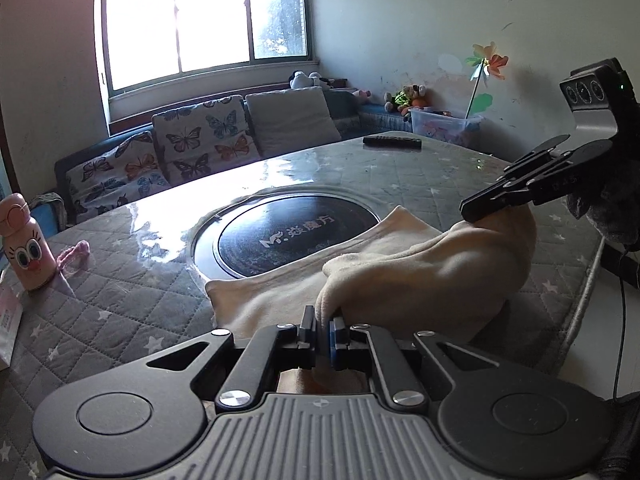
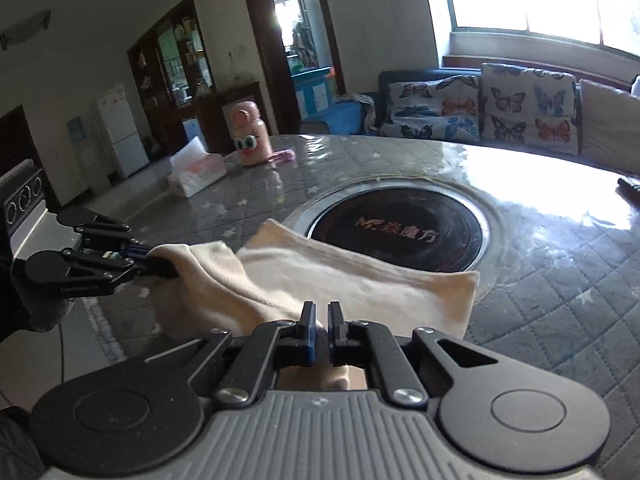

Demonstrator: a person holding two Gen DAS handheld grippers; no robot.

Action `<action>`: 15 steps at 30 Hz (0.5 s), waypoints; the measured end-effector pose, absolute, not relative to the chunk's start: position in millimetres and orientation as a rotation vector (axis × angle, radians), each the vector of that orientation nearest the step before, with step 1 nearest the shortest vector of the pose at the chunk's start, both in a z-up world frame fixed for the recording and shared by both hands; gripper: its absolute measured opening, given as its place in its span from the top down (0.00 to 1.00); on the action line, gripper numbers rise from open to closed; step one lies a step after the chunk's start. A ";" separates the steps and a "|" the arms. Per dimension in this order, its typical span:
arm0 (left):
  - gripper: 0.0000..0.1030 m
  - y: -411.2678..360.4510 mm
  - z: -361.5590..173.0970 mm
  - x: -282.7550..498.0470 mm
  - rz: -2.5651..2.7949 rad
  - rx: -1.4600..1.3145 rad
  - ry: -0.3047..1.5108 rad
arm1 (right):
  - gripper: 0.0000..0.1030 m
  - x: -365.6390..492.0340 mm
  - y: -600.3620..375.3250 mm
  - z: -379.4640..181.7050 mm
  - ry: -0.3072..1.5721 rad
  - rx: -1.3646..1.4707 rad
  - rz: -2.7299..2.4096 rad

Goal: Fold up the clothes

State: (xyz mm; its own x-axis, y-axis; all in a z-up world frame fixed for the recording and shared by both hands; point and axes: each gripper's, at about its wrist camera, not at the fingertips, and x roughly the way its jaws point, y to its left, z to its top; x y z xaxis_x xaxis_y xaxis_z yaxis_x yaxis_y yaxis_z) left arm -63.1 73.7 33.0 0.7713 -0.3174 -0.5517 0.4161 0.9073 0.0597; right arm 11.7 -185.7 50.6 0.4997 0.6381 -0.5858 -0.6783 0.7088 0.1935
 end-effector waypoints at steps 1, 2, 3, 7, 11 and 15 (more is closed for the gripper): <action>0.94 73.8 33.2 -59.3 -0.398 0.185 0.563 | 0.98 13.9 -185.2 51.2 0.677 -0.063 0.796; 0.94 74.1 33.6 -55.2 -0.397 0.189 0.560 | 0.99 16.8 -184.6 52.9 0.666 -0.064 0.793; 0.94 74.4 34.2 -50.1 -0.394 0.191 0.558 | 0.99 20.0 -181.2 54.6 0.654 -0.073 0.791; 0.94 75.5 36.2 -25.0 -0.376 0.194 0.550 | 1.00 43.1 -174.5 65.0 0.595 -0.100 0.763; 0.94 78.4 33.0 1.3 -0.357 0.163 0.542 | 1.00 73.2 -167.7 70.1 0.544 -0.106 0.727; 0.93 83.7 17.9 18.7 -0.353 0.142 0.599 | 0.96 107.4 -159.5 50.4 0.660 -0.048 0.738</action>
State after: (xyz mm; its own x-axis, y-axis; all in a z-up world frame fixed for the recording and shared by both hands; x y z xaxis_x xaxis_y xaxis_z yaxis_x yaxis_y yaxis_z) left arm 18.7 83.7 17.9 0.7679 -0.2836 -0.5743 0.3651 0.9305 0.0287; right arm 107.4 -159.5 50.4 0.5484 0.6086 -0.5735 -0.6375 0.7481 0.1843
